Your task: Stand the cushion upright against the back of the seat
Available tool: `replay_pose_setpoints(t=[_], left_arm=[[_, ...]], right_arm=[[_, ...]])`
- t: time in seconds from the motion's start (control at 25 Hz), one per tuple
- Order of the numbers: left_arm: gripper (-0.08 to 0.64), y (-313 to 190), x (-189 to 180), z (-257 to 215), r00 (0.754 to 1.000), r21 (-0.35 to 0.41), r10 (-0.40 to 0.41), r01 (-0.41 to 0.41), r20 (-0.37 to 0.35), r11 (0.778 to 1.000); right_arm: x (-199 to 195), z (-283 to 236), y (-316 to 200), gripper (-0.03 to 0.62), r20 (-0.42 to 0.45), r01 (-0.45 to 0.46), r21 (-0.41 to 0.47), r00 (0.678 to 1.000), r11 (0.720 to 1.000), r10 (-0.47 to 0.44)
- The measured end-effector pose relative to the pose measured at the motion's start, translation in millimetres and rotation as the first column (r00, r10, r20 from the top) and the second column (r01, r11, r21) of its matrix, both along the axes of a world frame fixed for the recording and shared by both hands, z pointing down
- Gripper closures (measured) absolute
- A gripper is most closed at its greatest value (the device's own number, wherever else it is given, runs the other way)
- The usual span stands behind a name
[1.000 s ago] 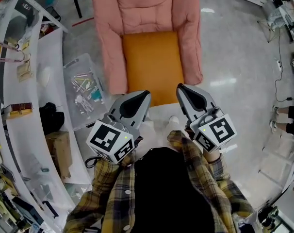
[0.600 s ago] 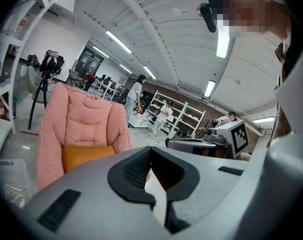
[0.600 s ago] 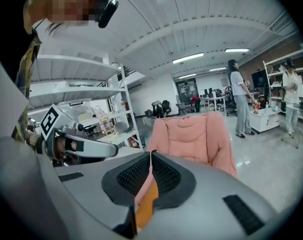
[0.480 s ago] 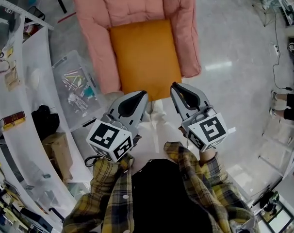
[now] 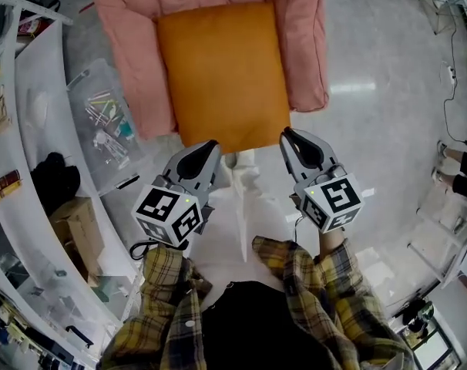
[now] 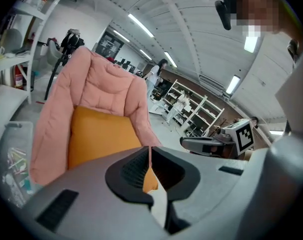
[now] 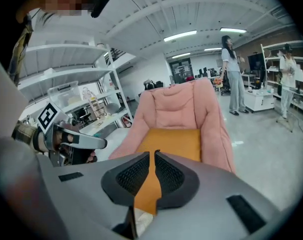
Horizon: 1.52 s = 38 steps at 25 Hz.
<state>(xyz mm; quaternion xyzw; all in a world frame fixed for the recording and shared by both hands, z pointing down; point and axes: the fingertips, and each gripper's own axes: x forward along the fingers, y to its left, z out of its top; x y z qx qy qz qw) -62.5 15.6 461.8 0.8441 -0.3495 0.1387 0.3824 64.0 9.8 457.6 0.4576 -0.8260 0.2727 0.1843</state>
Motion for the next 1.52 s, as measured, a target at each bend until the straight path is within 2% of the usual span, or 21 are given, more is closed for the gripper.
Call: replay_pose_setpoints(t=[0.12,0.28,0.44,0.6,0.76,0.96,1.12,1.36,1.52], left_arm=[[0.538,3.4,-1.0,37.3,0.999,-0.044,-0.016,0.017,0.032,0.999],[0.443,9.5,-13.4,85.3,0.996,-0.103,-0.037,0.045,0.079,0.994],[0.354,16.3,-33.3,131.4,0.987,-0.144,-0.026,0.049,0.16,0.988],[0.3,33.8,-54.4,169.1,0.971,-0.207,-0.013,0.063,0.237,0.976],[0.262,47.8,-71.6,208.3,0.944,-0.258,-0.008,0.098,0.331,0.961],[0.249,68.2,-77.8,240.3,0.933,-0.335,0.015,0.114,0.36,0.935],[0.247,79.0,-77.3,261.3,0.921,-0.376,0.072,0.085,0.384,0.923],[0.247,79.9,-68.5,284.3,0.889,-0.397,0.158,0.029,0.43,0.917],[0.247,71.8,-71.7,290.9,0.88,-0.411,0.165,0.037,0.445,0.911]], right_arm=[[17.6,40.9,3.7,0.531,-0.016,-0.015,-0.054,1.0,0.998,0.014],[38.9,93.5,13.3,0.475,-0.053,-0.007,-0.125,0.999,0.992,0.0],[62.5,144.6,21.7,0.426,-0.088,-0.01,-0.192,0.996,0.981,-0.007],[80.5,192.4,36.9,0.385,-0.095,-0.008,-0.283,0.995,0.959,-0.02],[91.4,236.6,51.7,0.36,-0.106,-0.009,-0.359,0.994,0.933,-0.031],[97.1,269.8,65.5,0.36,-0.119,-0.02,-0.432,0.992,0.902,-0.035],[91.2,289.5,72.3,0.36,-0.129,0.033,-0.474,0.986,0.88,-0.107],[81.5,317.8,82.3,0.362,-0.12,0.11,-0.524,0.972,0.845,-0.201],[75.5,327.8,74.8,0.362,-0.11,0.136,-0.549,0.966,0.824,-0.232]])
